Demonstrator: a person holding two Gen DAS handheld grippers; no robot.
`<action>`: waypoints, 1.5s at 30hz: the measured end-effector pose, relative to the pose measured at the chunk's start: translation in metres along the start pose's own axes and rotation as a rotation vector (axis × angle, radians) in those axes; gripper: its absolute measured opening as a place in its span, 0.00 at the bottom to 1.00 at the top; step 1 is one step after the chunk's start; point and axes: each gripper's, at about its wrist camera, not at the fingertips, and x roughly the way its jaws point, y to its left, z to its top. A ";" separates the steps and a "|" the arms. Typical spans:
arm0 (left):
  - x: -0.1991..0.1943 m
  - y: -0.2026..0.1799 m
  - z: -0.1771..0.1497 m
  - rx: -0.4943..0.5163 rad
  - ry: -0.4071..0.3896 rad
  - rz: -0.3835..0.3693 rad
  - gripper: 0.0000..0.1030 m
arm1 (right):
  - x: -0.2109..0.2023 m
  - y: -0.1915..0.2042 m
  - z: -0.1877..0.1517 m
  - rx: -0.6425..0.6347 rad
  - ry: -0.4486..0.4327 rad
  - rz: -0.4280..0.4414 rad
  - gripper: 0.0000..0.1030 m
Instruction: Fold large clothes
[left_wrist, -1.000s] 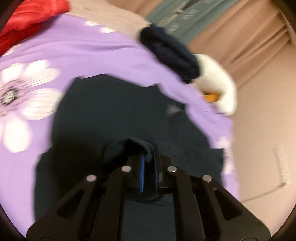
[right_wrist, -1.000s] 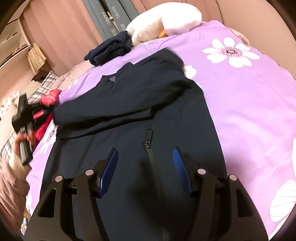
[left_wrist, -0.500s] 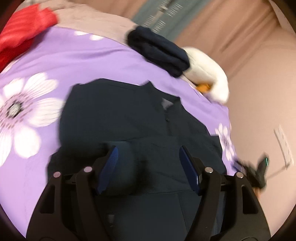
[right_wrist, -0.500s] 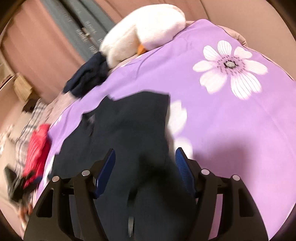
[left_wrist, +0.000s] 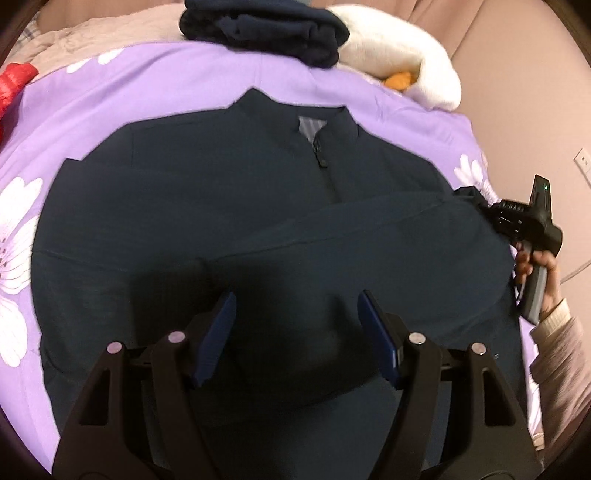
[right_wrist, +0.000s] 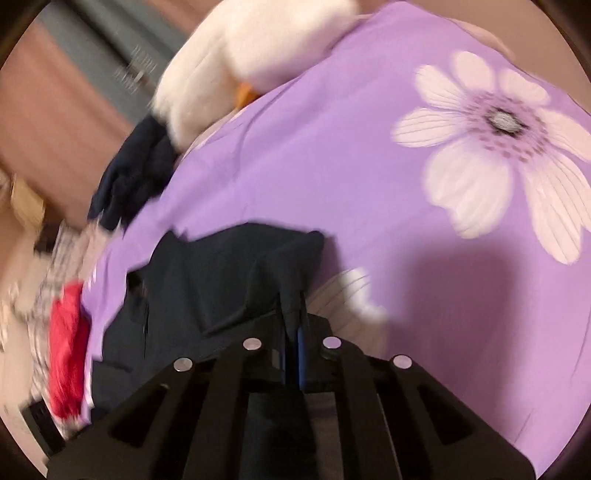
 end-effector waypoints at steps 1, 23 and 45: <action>0.008 0.001 0.000 -0.006 0.018 0.014 0.67 | 0.008 -0.003 -0.002 -0.004 0.033 -0.036 0.06; -0.072 0.025 -0.026 -0.073 -0.110 0.101 0.85 | -0.098 0.043 -0.096 -0.626 -0.026 -0.265 0.18; -0.061 0.045 -0.041 -0.116 -0.092 0.026 0.85 | -0.083 0.092 -0.121 -0.683 0.031 -0.032 0.29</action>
